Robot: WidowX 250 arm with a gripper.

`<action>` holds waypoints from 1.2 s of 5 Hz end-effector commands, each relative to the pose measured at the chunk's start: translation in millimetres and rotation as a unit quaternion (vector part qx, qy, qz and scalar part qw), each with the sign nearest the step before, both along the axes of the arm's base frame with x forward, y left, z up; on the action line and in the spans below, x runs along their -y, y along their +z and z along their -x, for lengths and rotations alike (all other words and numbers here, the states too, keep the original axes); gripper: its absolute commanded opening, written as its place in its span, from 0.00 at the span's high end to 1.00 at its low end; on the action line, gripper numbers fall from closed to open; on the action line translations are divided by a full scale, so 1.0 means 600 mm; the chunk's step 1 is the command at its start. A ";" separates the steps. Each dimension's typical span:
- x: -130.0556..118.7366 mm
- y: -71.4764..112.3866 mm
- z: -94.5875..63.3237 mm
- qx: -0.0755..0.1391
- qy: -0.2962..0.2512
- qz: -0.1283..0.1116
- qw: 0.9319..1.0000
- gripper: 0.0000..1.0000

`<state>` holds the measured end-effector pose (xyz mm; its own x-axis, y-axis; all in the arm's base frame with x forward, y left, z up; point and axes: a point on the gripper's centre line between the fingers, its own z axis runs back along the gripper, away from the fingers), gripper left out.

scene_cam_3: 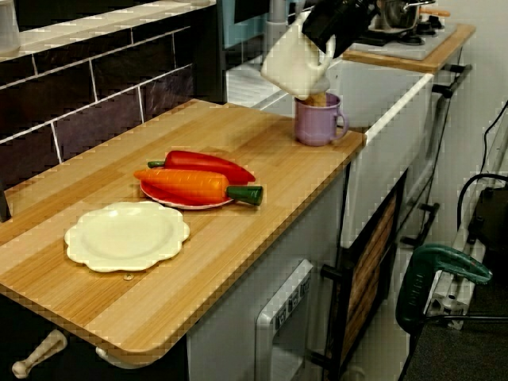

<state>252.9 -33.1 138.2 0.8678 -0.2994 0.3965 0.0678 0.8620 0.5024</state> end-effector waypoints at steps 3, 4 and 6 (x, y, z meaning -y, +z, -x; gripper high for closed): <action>-0.063 0.088 -0.075 -0.085 0.046 0.121 0.988 1.00; -0.073 0.114 -0.091 -0.098 0.052 0.142 0.984 1.00; -0.079 0.144 -0.097 -0.107 0.048 0.162 0.980 1.00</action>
